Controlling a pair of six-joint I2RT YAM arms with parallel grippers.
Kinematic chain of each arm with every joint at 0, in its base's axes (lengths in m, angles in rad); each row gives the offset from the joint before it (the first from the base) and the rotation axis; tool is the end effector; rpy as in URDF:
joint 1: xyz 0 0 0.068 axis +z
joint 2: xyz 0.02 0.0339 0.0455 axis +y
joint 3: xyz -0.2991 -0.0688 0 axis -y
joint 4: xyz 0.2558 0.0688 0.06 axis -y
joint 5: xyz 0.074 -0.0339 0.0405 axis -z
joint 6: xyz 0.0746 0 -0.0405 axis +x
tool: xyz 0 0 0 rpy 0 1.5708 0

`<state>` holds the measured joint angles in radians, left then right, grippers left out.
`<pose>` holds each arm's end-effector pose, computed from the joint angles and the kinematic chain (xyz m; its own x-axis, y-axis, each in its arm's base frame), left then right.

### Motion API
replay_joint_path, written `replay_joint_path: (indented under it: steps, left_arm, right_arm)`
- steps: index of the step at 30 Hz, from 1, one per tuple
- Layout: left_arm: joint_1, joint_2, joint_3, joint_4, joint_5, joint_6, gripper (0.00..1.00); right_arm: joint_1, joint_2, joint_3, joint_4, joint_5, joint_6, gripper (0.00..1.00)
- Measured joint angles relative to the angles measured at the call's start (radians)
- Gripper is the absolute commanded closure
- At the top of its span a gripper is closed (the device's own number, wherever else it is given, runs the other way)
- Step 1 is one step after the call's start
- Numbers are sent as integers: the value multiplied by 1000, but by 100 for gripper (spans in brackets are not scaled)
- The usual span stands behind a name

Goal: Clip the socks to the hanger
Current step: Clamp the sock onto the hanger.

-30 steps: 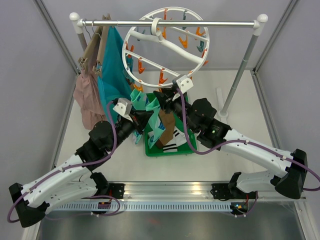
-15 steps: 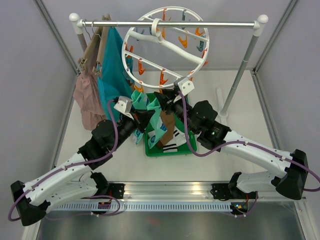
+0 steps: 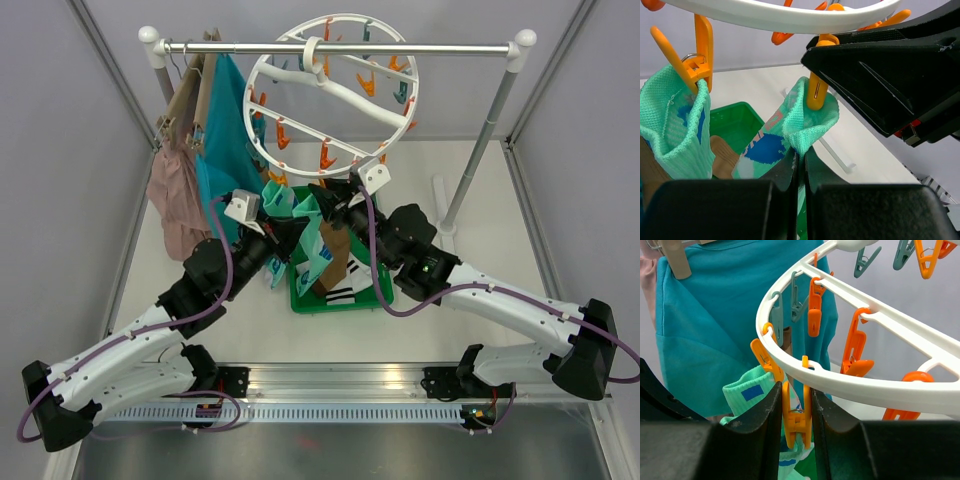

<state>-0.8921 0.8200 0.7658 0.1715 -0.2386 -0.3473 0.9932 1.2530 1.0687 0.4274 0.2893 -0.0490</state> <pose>0.1519 -0.1603 0.3954 -0.1382 -0.3555 -0.9244 0.5976 0.7144 -0.3640 0.1981 0.2650 0.4448 0.1632 0.1644 -0.9728 -0.6446 0.7643 0.0210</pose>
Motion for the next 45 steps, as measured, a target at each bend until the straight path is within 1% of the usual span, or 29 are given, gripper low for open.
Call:
replay_joint_path:
  steps: [20,32,33,34,38,44,45]
  left_arm:
    - [5,0,0,19,5,-63,98]
    - [5,6,0,29,5,-75,98]
    - [5,7,0,30,5,-75,98]
    - [5,8,0,32,5,-75,98]
    - [5,11,0,34,5,-75,98]
    - [5,18,2,34,5,-75,98]
    - [5,19,2,34,5,-75,98]
  right_arm:
    - [0,-5,-34,65,0,-5,100]
    - [0,-5,-35,74,1,-4,99]
    - [0,-5,-35,74,1,-3,97]
    - [0,-5,-35,74,1,-3,91]
    - [0,-5,-35,68,2,2,82]
    - [0,-5,-35,55,5,22,58]
    - [0,-5,-35,50,5,24,50]
